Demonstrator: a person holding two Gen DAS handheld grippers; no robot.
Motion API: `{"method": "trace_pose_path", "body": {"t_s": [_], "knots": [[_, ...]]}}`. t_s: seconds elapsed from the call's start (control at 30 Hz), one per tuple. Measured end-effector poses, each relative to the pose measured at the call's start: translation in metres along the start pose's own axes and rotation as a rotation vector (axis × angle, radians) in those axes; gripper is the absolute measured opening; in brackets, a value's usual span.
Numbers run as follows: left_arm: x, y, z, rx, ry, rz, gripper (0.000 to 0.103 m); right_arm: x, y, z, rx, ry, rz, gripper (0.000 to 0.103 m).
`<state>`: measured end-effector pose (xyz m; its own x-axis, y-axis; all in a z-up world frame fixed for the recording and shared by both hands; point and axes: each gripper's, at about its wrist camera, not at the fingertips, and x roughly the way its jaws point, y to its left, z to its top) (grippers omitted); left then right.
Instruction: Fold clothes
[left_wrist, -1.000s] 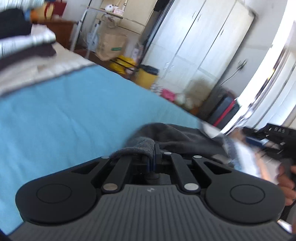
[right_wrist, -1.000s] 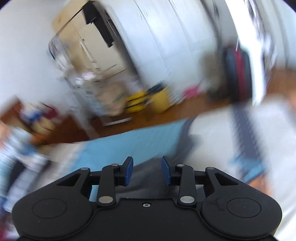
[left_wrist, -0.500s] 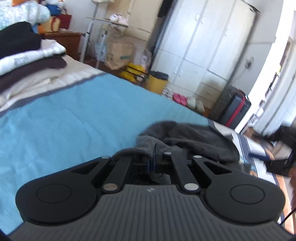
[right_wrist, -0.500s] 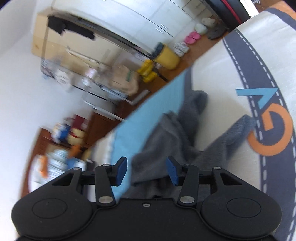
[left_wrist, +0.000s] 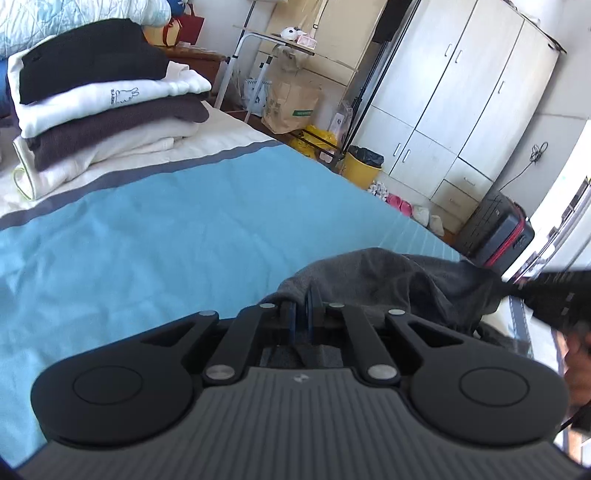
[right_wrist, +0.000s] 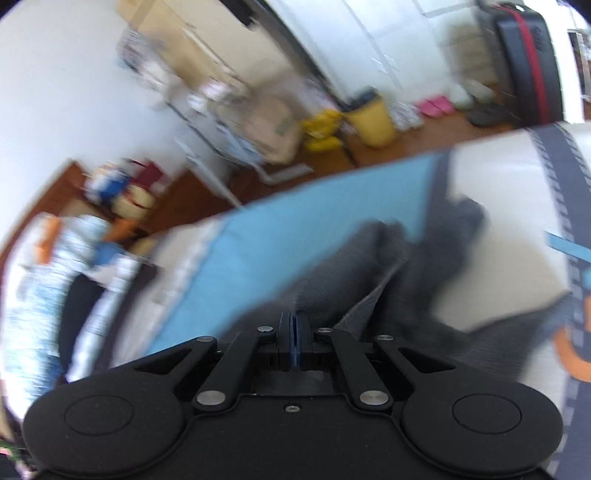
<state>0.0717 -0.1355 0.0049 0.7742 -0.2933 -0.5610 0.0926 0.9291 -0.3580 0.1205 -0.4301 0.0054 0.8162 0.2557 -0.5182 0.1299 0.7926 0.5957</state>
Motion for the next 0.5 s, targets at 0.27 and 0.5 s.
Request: {"method": "trace_pose_path", "body": {"t_s": [0.27,0.5], "knots": [[-0.017,-0.026,0.002,0.071,-0.053,-0.107,0.034,-0.029,0.024,-0.002,-0.084,-0.055,0.130,0.004],[0.008,-0.068,-0.011,0.237,-0.048,-0.203,0.060,-0.035,0.029,-0.007,-0.076,-0.024,0.215,0.004]]}}
